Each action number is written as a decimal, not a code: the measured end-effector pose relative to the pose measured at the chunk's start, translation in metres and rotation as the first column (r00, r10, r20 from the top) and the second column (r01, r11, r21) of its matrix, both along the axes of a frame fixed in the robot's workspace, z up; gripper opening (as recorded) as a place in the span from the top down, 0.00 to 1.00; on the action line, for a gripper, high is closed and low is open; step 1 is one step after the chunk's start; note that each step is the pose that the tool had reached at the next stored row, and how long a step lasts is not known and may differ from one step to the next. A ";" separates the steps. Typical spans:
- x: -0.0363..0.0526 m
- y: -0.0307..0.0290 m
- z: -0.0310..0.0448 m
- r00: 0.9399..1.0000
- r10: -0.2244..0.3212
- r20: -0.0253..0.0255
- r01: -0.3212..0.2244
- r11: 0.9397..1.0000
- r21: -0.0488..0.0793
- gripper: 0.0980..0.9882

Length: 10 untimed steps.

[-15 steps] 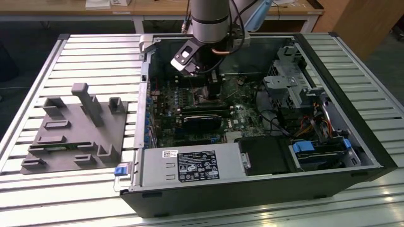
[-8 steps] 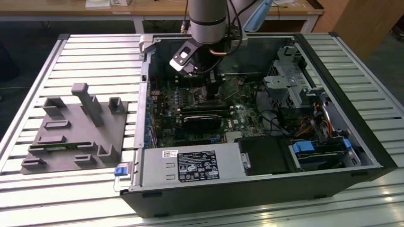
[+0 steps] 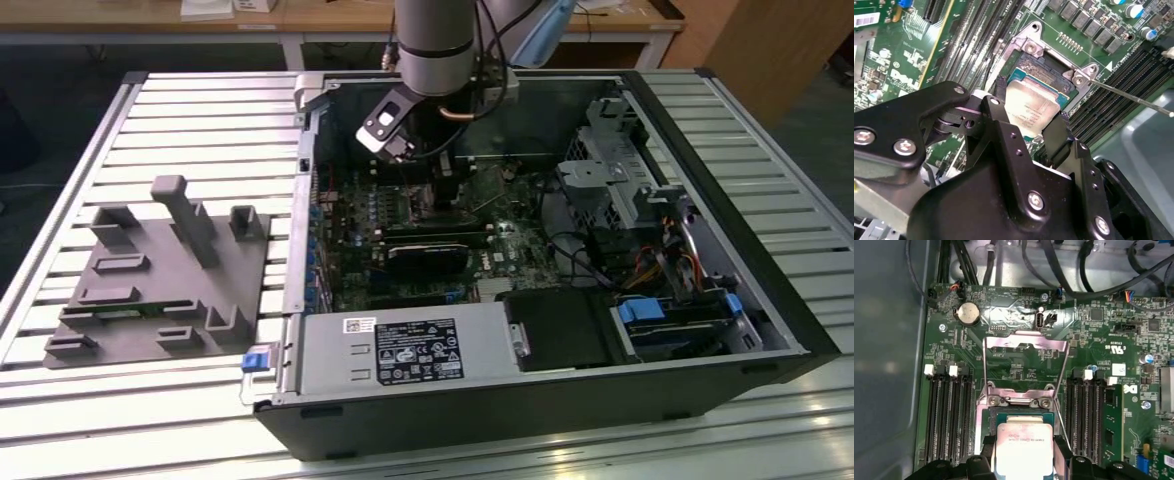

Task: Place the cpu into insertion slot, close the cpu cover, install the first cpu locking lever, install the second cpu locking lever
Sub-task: 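Place the cpu into insertion slot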

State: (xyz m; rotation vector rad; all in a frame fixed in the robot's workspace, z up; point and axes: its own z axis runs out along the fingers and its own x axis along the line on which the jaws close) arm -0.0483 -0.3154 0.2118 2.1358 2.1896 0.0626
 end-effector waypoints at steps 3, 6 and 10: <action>-0.0001 0.0002 -0.0035 1.000 0.000 0.000 0.000 1.000 0.000 0.50; -0.0002 0.0003 -0.0060 1.000 0.000 0.000 0.000 1.000 0.000 0.50; -0.0003 0.0005 -0.0094 1.000 -0.001 0.000 0.001 1.000 0.000 0.50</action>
